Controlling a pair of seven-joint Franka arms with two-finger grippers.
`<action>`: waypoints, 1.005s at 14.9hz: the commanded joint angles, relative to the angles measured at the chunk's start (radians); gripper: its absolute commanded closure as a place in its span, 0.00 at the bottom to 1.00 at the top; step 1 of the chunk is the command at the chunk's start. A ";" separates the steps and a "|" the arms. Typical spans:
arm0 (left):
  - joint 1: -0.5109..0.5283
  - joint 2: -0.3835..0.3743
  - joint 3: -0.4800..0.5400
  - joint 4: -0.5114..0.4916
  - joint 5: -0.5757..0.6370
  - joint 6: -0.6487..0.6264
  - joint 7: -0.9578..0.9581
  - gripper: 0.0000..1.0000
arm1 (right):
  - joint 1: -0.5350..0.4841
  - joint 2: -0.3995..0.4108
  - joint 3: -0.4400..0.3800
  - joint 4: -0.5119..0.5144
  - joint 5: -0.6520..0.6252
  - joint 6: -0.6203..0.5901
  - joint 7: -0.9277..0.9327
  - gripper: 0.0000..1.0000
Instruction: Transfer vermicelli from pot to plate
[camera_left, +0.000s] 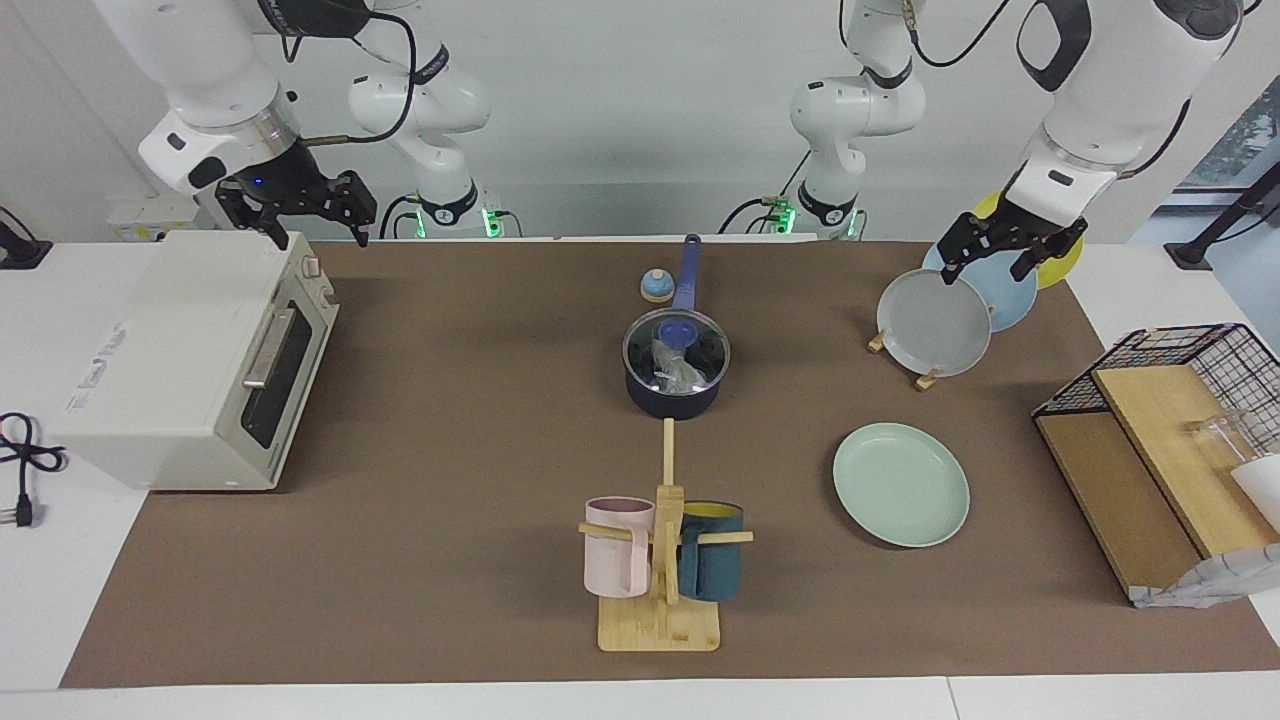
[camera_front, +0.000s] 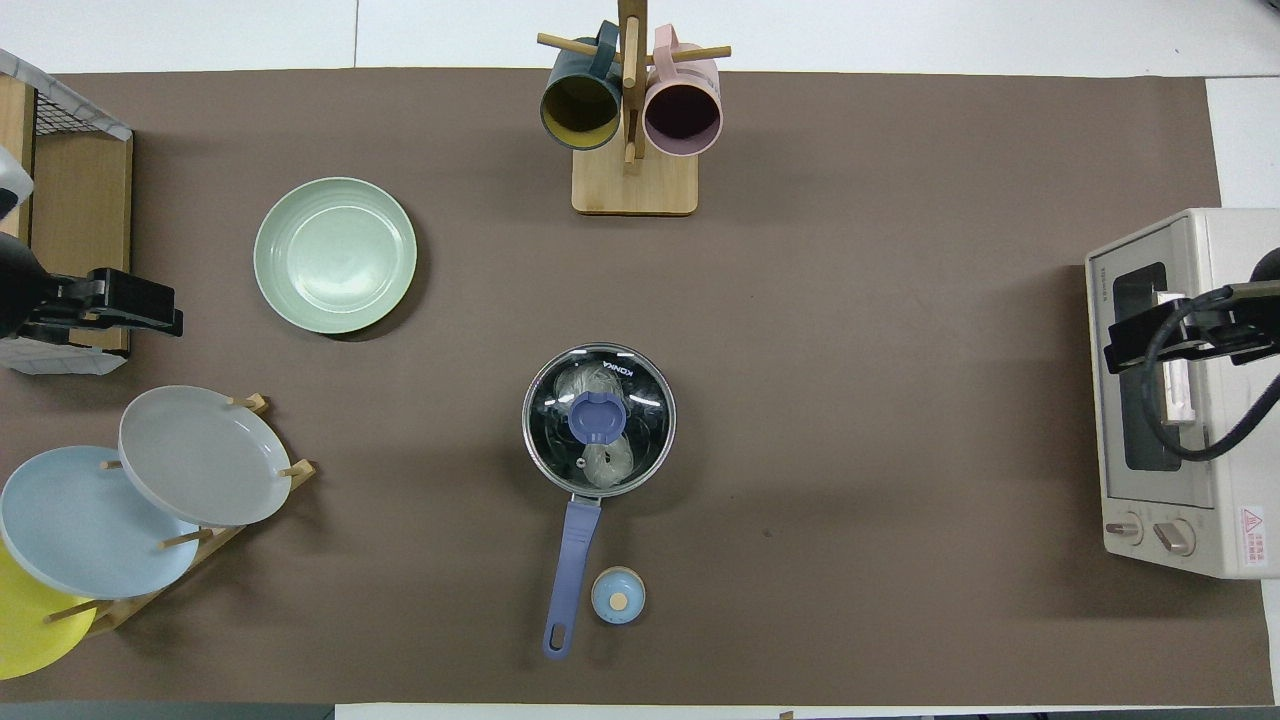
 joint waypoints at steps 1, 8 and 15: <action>0.001 -0.012 -0.004 -0.006 0.013 0.009 0.001 0.00 | -0.013 -0.019 0.010 -0.023 0.013 0.032 -0.018 0.00; 0.000 -0.012 -0.007 -0.006 0.013 0.012 0.005 0.00 | 0.007 -0.019 0.011 -0.023 0.013 0.035 -0.016 0.00; 0.001 -0.013 -0.007 -0.006 0.013 0.005 -0.002 0.00 | 0.009 -0.012 0.017 -0.017 0.021 0.062 -0.001 0.00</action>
